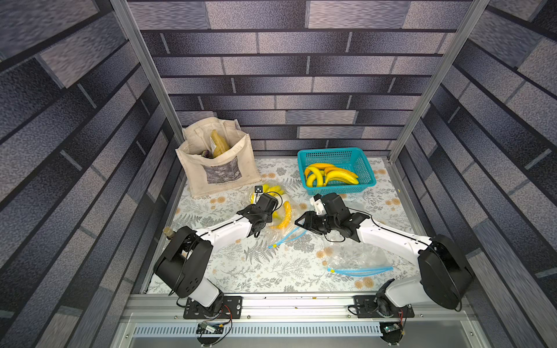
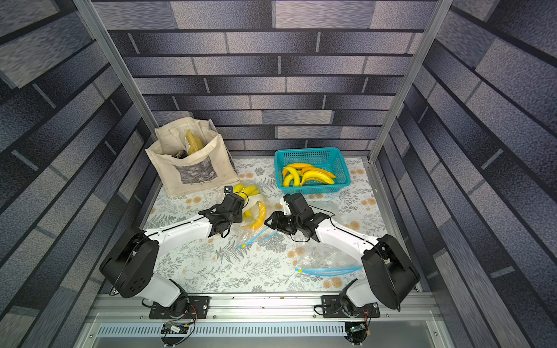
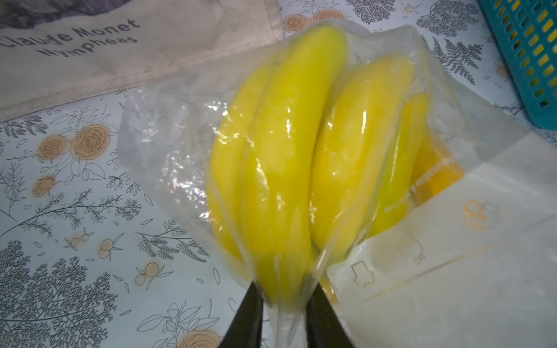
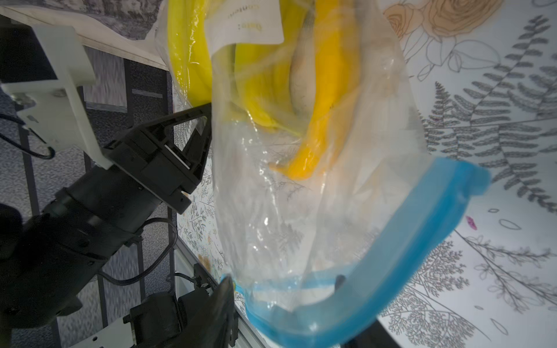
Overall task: Open the zip-top bag and take out the banana
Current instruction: Place the banana in the basket, then pick up the banana from the zipper food storage bag.
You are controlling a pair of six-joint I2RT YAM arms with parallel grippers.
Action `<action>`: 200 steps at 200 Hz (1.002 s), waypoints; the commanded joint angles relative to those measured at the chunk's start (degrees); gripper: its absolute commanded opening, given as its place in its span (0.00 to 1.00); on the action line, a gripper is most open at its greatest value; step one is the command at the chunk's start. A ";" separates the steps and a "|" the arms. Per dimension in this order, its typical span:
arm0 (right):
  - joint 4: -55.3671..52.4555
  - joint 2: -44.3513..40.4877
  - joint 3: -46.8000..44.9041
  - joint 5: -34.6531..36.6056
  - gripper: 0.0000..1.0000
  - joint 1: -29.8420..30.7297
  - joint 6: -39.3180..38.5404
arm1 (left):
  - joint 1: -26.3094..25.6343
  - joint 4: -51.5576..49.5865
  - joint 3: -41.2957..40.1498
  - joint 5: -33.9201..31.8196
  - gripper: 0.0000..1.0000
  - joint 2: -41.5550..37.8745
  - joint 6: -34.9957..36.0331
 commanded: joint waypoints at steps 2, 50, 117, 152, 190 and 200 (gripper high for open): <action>2.57 1.07 2.95 0.02 0.52 0.54 0.31 | -0.58 -2.13 -1.18 -0.93 0.34 -1.99 -0.66; 4.55 5.63 6.06 -1.29 0.42 0.64 2.20 | -3.65 -5.69 -2.35 -7.18 0.84 -8.68 -1.08; 4.35 6.00 7.62 -1.09 0.41 1.26 3.46 | -22.65 -10.27 -9.60 -11.67 0.68 -29.78 0.25; 4.72 6.80 7.65 -1.14 0.41 1.58 4.08 | -30.71 -10.79 -9.84 -12.24 0.68 -24.31 1.08; 4.34 6.73 8.43 -0.90 0.42 1.61 4.13 | -34.27 -12.01 -7.18 -14.39 0.71 -18.85 0.57; 4.26 6.97 8.77 -1.05 0.42 1.63 4.11 | -34.38 -11.75 -6.83 -13.63 0.72 -17.77 0.62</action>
